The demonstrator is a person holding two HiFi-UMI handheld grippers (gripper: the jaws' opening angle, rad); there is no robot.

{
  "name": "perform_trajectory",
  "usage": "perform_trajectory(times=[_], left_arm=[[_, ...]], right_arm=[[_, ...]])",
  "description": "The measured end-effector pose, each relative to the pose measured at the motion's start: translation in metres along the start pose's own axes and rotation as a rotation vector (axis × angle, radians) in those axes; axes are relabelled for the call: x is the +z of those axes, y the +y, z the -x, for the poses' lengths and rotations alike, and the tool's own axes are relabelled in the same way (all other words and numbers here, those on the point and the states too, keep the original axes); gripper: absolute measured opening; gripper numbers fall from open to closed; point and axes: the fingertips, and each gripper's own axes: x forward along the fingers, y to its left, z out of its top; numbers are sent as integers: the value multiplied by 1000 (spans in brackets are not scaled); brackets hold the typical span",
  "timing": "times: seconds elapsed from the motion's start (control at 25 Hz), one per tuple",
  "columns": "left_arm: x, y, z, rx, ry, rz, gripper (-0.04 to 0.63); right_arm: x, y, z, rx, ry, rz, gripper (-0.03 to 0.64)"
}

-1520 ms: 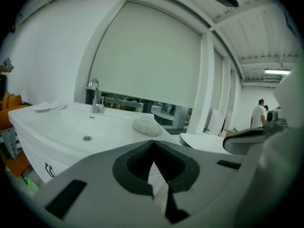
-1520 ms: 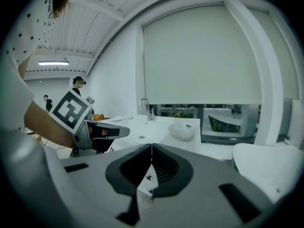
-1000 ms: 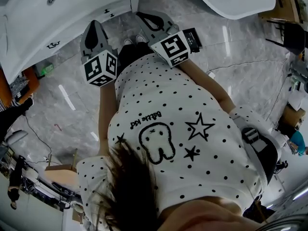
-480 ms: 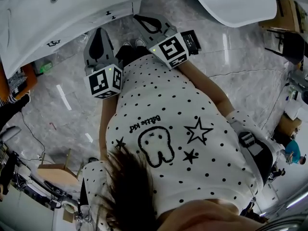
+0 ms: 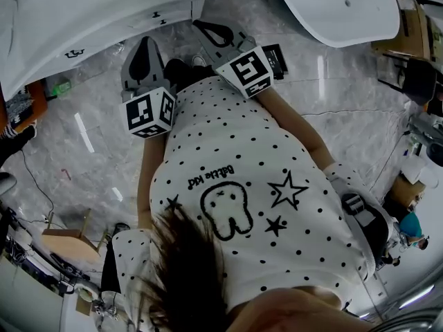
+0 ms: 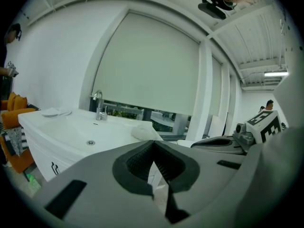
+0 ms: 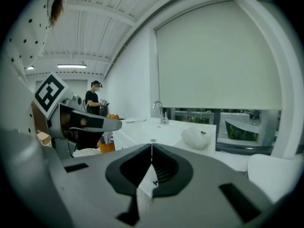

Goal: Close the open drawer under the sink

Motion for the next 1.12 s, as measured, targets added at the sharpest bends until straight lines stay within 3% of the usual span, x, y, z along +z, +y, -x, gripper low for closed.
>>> perform_trajectory(times=[0.32,1.12], left_arm=[[1,4,2,28,-32,21,5],[4,0,-2,-19,-22,-13,5]], right_arm=[[-6,-2,-2,14,7,-7,15],[-7,-7,1,-31,4,-40,15]])
